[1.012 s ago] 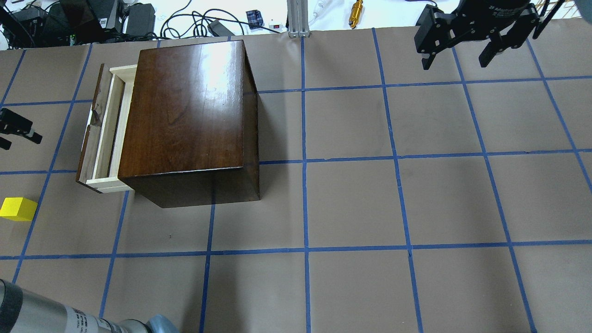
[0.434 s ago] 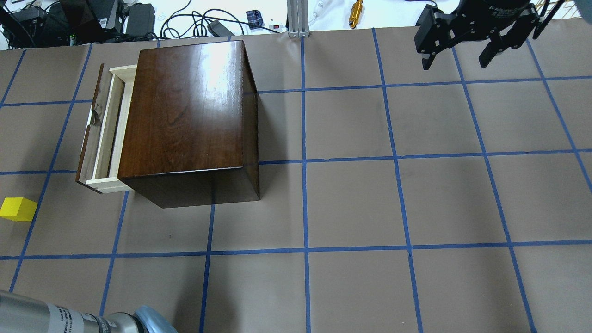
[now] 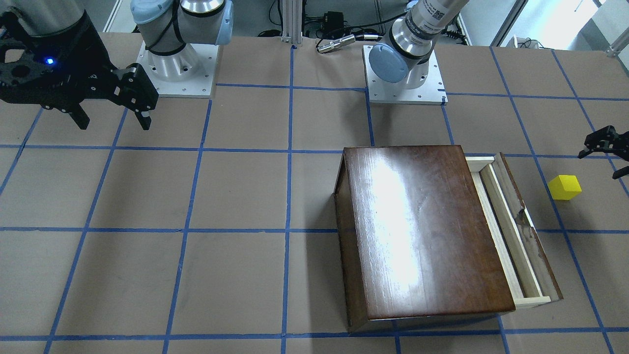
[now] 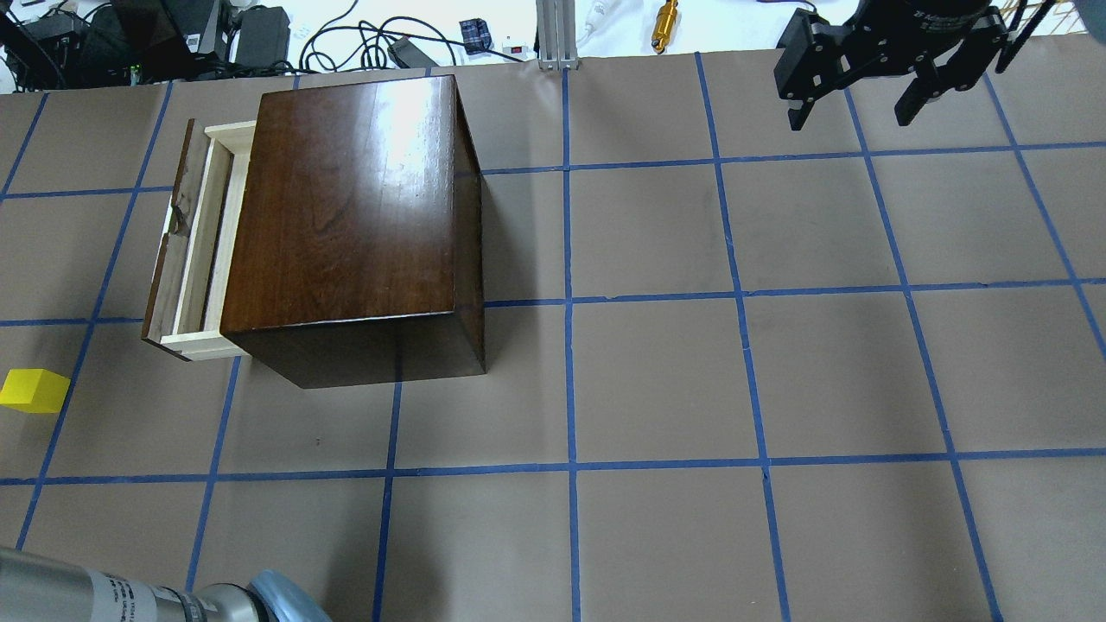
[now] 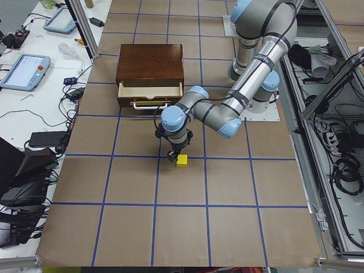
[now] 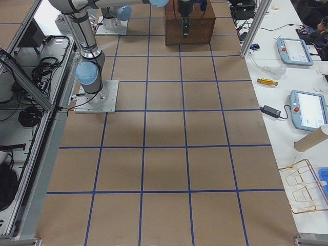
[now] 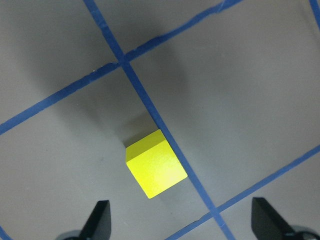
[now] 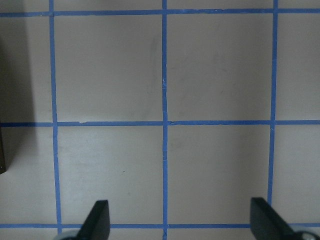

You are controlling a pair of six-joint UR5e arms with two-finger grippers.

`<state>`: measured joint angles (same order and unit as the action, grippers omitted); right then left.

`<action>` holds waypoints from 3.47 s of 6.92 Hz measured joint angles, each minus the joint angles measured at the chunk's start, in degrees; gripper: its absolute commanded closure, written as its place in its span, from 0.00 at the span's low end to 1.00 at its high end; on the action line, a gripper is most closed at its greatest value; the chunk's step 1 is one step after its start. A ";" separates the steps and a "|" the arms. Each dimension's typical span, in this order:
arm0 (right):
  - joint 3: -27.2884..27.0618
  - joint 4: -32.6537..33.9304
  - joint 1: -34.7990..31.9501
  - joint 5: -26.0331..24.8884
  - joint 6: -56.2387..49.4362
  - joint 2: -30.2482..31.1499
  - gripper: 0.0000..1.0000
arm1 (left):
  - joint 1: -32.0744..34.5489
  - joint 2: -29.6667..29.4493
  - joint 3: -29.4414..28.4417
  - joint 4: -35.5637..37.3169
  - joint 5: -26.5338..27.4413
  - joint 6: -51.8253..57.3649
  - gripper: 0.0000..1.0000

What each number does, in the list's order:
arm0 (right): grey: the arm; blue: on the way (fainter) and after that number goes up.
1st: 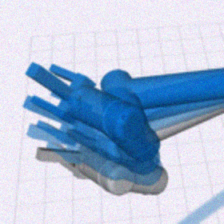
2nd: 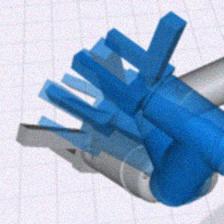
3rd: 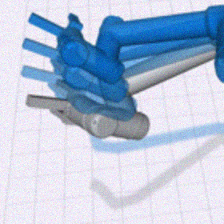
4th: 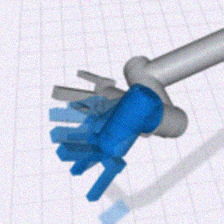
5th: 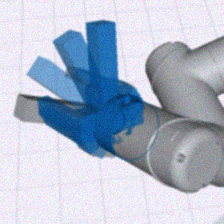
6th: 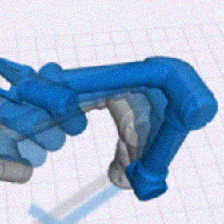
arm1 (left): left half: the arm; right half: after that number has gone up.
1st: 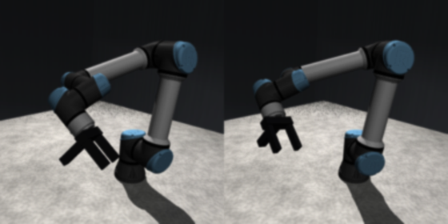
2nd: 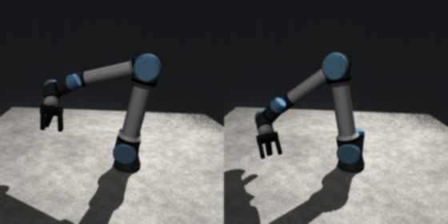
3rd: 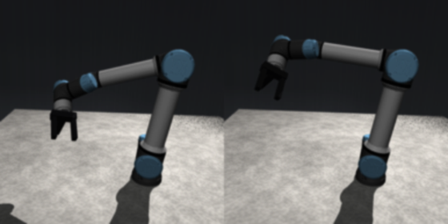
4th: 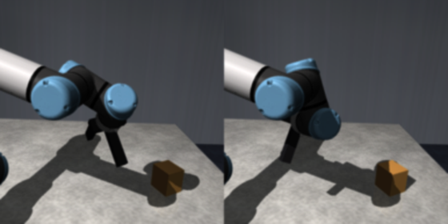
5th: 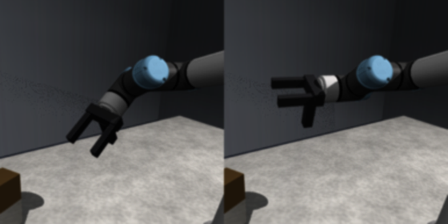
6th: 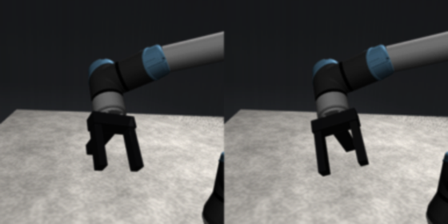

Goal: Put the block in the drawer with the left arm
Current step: 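Lower the left gripper over the yellow block and close on it, then lift the yellow block with the left gripper and carry it toward the drawer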

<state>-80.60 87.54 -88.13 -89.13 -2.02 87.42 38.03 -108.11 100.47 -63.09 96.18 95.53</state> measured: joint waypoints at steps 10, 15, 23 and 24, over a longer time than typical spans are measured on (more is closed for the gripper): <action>0.00 0.00 0.00 -0.02 0.00 0.02 0.00 | -2.60 -1.42 9.70 14.76 -7.70 41.04 0.00; 0.00 0.00 0.02 -0.06 0.00 0.00 0.00 | -2.84 -4.11 8.82 14.55 -7.30 43.74 0.00; 0.00 0.00 0.00 -0.05 0.00 0.01 0.00 | -2.87 -6.81 7.94 15.00 -7.38 44.53 0.52; 0.00 0.00 0.00 -0.05 0.00 0.03 0.00 | -2.87 -6.82 7.93 15.06 -7.59 44.54 0.64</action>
<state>-80.60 87.54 -88.13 -89.18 -2.02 87.44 35.16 -114.92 108.40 -48.03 88.59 140.07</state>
